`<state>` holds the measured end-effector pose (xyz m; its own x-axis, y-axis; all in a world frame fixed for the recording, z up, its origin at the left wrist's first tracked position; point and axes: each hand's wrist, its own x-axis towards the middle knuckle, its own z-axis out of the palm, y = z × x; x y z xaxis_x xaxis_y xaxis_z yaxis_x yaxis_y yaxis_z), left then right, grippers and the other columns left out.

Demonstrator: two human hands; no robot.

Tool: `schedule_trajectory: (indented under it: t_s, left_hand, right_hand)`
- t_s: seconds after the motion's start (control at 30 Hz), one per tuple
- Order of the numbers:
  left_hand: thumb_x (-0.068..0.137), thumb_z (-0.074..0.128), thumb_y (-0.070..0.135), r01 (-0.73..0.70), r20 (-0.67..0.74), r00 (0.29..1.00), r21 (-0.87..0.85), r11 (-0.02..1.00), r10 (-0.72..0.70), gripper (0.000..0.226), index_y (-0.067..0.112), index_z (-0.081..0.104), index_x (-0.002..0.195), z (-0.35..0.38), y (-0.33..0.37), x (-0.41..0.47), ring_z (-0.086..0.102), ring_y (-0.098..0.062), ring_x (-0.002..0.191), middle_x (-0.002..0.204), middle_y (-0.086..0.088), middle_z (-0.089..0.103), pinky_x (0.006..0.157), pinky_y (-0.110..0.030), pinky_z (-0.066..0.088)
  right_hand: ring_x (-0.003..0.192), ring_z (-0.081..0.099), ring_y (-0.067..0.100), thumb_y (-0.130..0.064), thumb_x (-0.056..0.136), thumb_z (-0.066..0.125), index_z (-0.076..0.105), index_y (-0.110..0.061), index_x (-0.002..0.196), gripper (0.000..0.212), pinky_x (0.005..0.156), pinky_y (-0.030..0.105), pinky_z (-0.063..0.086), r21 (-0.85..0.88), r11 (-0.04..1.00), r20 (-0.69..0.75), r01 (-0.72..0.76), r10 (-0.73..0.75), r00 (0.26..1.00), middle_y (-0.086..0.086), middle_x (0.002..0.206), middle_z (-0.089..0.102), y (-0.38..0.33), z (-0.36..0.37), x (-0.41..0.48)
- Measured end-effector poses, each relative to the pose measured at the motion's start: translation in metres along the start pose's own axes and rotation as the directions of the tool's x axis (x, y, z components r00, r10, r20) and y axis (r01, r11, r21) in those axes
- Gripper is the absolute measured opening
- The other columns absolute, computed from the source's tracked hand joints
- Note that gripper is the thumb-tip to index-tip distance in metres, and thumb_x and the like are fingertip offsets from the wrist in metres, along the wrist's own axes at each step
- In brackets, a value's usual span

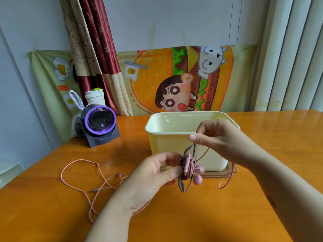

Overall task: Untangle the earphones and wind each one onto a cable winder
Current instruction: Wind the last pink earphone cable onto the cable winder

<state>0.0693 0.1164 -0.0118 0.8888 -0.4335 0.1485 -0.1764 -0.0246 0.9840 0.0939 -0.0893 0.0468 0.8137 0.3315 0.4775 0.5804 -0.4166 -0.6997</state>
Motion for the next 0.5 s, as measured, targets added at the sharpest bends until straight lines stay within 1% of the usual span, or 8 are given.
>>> schedule_trajectory:
  t_s: [0.07, 0.13, 0.2, 0.23, 0.27, 0.3, 0.4, 0.5]
  left_hand:
    - [0.084, 0.071, 0.031, -0.025, 0.027, 0.999, -0.093, 0.995, 0.028, 0.041, 0.011, 0.062, 0.119, 0.001, 0.0, 0.001, 0.064, -0.036, 0.108, 0.119, -0.016, 0.067, 0.104, -0.059, 0.04]
    - [0.082, 0.069, 0.021, -0.047, 0.03, 0.998, -0.293, 0.955, 0.058, 0.046, 0.002, 0.058, 0.122, 0.005, 0.004, 0.001, 0.065, -0.032, 0.102, 0.118, -0.018, 0.066, 0.093, -0.045, 0.051]
    - [0.078, 0.067, 0.013, -0.064, -0.029, 0.998, -0.465, 0.883, 0.057, 0.045, 0.0, 0.06, 0.12, 0.009, 0.008, 0.002, 0.066, -0.028, 0.1, 0.115, -0.019, 0.065, 0.086, -0.036, 0.055]
    - [0.078, 0.069, 0.01, -0.08, -0.077, 0.996, -0.529, 0.845, 0.046, 0.039, 0.002, 0.065, 0.115, 0.011, 0.009, 0.003, 0.068, -0.026, 0.099, 0.114, -0.017, 0.068, 0.085, -0.034, 0.057]
    - [0.078, 0.069, 0.009, -0.096, -0.128, 0.991, -0.581, 0.808, 0.025, 0.034, 0.005, 0.067, 0.112, 0.012, 0.01, 0.004, 0.07, -0.023, 0.098, 0.112, -0.014, 0.07, 0.085, -0.033, 0.057]
    - [0.08, 0.065, 0.009, -0.114, -0.174, 0.985, -0.619, 0.777, 0.005, 0.033, 0.007, 0.066, 0.113, 0.014, 0.011, 0.005, 0.07, -0.021, 0.099, 0.112, -0.012, 0.071, 0.085, -0.033, 0.057]
    - [0.079, 0.056, 0.015, -0.196, -0.318, 0.947, -0.691, 0.696, -0.049, 0.037, 0.011, 0.063, 0.115, 0.012, 0.013, 0.008, 0.07, -0.021, 0.103, 0.11, -0.007, 0.073, 0.091, -0.035, 0.05]
    - [0.084, 0.056, 0.016, -0.296, -0.452, 0.883, -0.74, 0.604, -0.122, 0.024, 0.013, 0.066, 0.105, 0.004, 0.011, 0.011, 0.072, -0.017, 0.092, 0.1, -0.004, 0.074, 0.092, -0.035, 0.049]
  right_hand:
    - [0.056, 0.037, 0.011, -0.05, 0.069, 0.061, 0.058, -0.003, 0.068, 0.047, 0.051, 0.017, 0.03, 0.085, 0.996, 0.039, -0.034, 0.031, 0.999, 0.003, 0.059, 0.043, 0.005, 0.0, 0.0]
    - [0.061, 0.045, 0.011, -0.052, 0.073, 0.061, 0.059, -0.003, 0.069, 0.049, 0.059, 0.018, 0.04, 0.209, 0.973, 0.105, -0.093, 0.072, 0.992, 0.007, 0.065, 0.05, 0.013, 0.009, 0.0]
    - [0.068, 0.051, 0.017, -0.063, 0.077, 0.06, 0.06, 0.001, 0.074, 0.064, 0.069, 0.029, 0.049, 0.305, 0.938, 0.184, -0.164, 0.111, 0.977, 0.017, 0.07, 0.053, 0.02, 0.026, -0.001]
    - [0.072, 0.05, 0.022, -0.067, 0.077, 0.058, 0.061, 0.005, 0.079, 0.072, 0.074, 0.038, 0.05, 0.339, 0.919, 0.216, -0.204, 0.135, 0.967, 0.022, 0.072, 0.052, 0.023, 0.035, -0.001]
    - [0.071, 0.047, 0.023, -0.069, 0.077, 0.055, 0.059, 0.008, 0.081, 0.077, 0.076, 0.042, 0.049, 0.368, 0.899, 0.233, -0.237, 0.157, 0.96, 0.023, 0.07, 0.049, 0.023, 0.042, -0.002]
    - [0.065, 0.045, 0.022, -0.068, 0.08, 0.051, 0.056, 0.008, 0.077, 0.077, 0.073, 0.042, 0.049, 0.374, 0.891, 0.241, -0.258, 0.175, 0.955, 0.019, 0.064, 0.046, 0.023, 0.047, -0.002]
    - [0.047, 0.038, 0.007, -0.054, 0.087, 0.036, 0.053, -0.006, 0.069, 0.055, 0.061, 0.025, 0.049, 0.312, 0.901, 0.283, -0.3, 0.214, 0.935, -0.006, 0.048, 0.038, 0.017, 0.054, -0.005]
    - [0.046, 0.04, 0.004, -0.048, 0.093, 0.032, 0.056, -0.01, 0.07, 0.051, 0.059, 0.022, 0.048, 0.242, 0.914, 0.379, -0.326, 0.22, 0.899, -0.009, 0.048, 0.041, 0.013, 0.055, -0.007]
